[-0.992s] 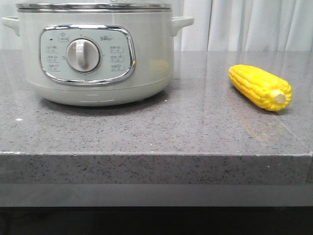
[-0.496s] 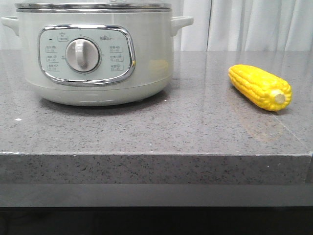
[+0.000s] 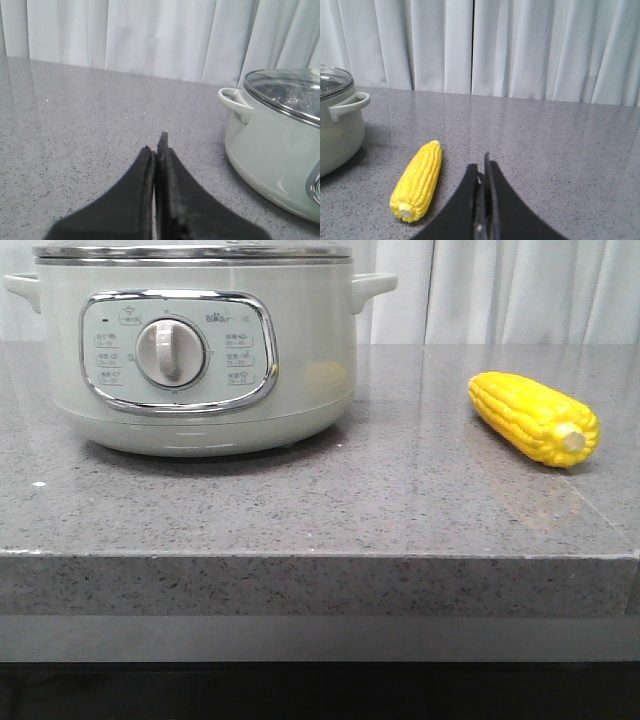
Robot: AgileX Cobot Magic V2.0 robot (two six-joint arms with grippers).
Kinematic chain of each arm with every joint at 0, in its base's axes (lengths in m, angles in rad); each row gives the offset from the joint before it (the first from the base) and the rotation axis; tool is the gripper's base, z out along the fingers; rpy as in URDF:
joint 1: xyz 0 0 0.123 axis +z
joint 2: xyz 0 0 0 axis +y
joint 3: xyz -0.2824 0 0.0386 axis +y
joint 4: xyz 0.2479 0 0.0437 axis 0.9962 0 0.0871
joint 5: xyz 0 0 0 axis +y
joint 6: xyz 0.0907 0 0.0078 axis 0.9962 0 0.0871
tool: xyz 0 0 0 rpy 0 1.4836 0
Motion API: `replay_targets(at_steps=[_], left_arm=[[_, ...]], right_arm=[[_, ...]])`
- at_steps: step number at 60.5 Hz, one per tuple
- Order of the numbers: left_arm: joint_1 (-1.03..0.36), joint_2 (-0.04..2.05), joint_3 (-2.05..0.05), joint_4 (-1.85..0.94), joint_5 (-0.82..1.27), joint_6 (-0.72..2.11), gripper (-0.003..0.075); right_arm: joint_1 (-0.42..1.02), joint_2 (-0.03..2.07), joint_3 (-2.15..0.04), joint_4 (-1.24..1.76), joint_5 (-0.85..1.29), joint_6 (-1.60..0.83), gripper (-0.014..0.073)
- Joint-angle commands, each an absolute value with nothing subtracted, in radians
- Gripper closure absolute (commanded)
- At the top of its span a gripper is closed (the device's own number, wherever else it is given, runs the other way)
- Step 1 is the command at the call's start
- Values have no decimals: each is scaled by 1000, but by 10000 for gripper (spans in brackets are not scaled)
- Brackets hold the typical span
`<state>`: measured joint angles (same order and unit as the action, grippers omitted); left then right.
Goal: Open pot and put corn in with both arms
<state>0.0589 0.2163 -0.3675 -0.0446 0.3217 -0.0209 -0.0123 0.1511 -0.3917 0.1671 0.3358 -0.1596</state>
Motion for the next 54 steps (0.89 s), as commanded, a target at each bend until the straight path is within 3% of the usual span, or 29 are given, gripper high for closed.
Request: replay_targets(at_steps=[1, 17, 22, 28, 34, 38, 54], left_arm=[[52, 341, -459, -46, 268, -32, 739], [52, 453, -529, -58, 232, -32, 706], [52, 453, -529, -58, 206, -32, 580], [52, 453, -529, -58, 188, -32, 302], [52, 453, -529, -58, 169, -32, 120], [52, 453, -535, -105, 165, -32, 96], [-20, 648, -804, -131, 444, 0, 101]], right_arm=[[-19, 249, -494, 156, 299, -199, 658], [-17, 352, -561, 156, 306, -207, 623], [-17, 352, -561, 156, 308, -207, 473], [-17, 352, -561, 156, 308, -207, 236], [-17, 352, -561, 156, 308, -207, 60], [-17, 352, -561, 157, 308, -207, 8], [-17, 352, -561, 157, 315, -207, 13]])
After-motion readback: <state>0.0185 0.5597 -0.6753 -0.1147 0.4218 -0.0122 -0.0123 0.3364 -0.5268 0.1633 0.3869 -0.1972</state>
